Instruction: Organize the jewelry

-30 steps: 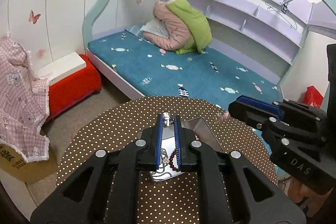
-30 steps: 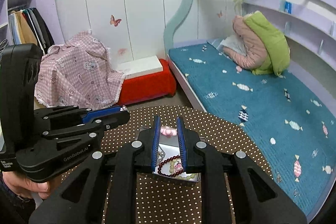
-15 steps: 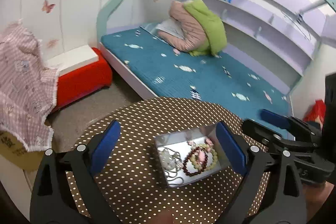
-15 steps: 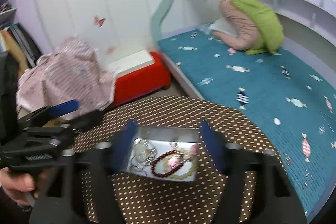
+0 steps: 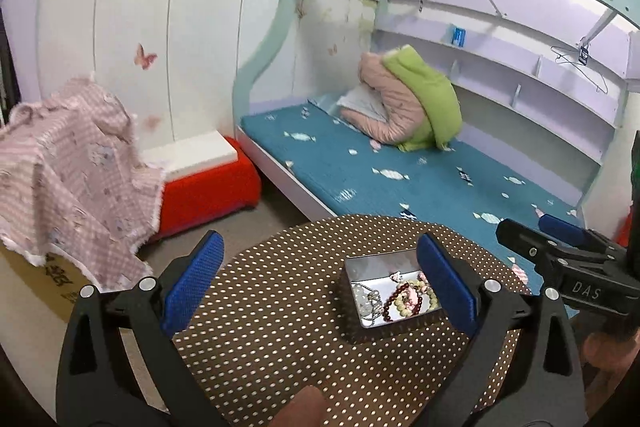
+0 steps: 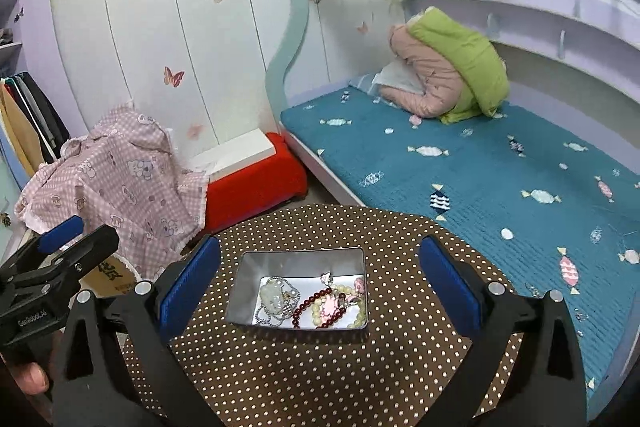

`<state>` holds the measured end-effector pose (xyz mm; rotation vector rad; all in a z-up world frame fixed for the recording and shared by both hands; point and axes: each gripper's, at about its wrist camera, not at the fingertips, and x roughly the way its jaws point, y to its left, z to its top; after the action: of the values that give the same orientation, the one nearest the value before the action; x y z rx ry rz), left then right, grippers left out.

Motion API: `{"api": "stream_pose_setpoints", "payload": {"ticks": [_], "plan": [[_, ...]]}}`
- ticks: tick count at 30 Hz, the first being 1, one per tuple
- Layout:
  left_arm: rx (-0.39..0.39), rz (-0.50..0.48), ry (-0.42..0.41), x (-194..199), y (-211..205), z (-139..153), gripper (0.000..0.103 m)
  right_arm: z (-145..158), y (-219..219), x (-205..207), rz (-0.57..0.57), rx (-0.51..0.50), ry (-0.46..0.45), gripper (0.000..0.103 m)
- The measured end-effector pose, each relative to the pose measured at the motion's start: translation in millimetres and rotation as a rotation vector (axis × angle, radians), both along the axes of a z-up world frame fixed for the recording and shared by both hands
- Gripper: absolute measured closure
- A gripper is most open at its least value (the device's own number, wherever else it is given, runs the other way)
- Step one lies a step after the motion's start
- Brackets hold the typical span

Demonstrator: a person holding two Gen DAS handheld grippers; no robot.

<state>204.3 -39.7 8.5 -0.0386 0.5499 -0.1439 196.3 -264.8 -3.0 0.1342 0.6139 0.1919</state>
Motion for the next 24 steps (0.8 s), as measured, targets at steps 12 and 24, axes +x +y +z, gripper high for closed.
{"api": "stream_pose_setpoints", "payload": {"ticks": [12,24], "plan": [[0.032,0.010,-0.130,-103.4,3.8,31.7,0.005,19.4,-0.2,-116.7,-0.132,-0.004,-0.102,0.008],[0.046,-0.019,-0.277,-220.0,-6.0,54.5,0.005,39.1,10.7,-228.6,-0.240,-0.095,-0.265,0.008]]}}
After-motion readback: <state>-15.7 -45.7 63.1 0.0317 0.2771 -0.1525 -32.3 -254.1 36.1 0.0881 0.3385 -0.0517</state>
